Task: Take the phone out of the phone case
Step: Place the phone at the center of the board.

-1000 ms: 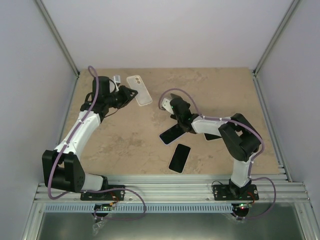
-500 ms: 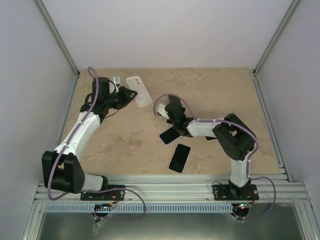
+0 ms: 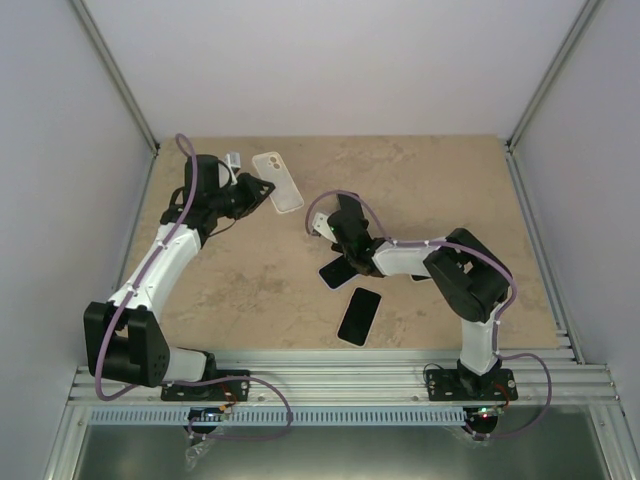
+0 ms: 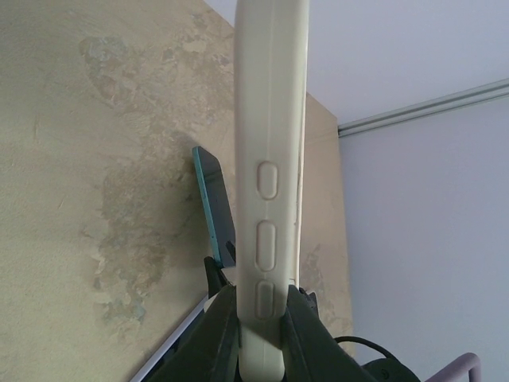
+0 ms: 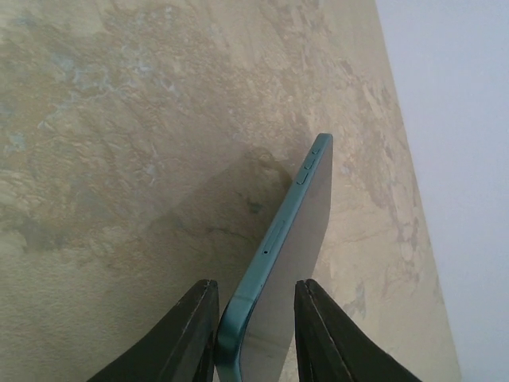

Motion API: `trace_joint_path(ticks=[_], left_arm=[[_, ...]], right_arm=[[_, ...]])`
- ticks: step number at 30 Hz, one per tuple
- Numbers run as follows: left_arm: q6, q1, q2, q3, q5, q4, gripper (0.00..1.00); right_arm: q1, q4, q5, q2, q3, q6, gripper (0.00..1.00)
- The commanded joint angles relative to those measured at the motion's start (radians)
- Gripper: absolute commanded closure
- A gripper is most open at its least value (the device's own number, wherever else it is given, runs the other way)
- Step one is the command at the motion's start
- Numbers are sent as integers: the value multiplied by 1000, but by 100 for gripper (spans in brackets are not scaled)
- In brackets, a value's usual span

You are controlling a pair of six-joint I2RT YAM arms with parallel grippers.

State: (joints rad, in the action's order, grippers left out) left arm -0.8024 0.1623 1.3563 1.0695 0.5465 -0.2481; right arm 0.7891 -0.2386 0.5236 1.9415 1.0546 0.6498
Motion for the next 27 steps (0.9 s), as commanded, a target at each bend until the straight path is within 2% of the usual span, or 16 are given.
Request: trace_joint_path(ticks=[1,5,15,20,27], left_arm=[[18,-6,-17,-13,-10,26,100],[17,-5,-19,-16,-11,26,100],[14,-6,-32,-40,-8,42,100],[25,-6,-41,-48,-8,46,100],[122,-6,-27,-28,30,28,100]], right_arm=[[5,-15,-7,13,-20,-25,72],[5,-9,-13,14,-33,-33,72],[10,13,-29,11,-44,-47,63],[18,38,-40,-12,-40,-59,50],[13,167,-128,-142,16,-138,23]])
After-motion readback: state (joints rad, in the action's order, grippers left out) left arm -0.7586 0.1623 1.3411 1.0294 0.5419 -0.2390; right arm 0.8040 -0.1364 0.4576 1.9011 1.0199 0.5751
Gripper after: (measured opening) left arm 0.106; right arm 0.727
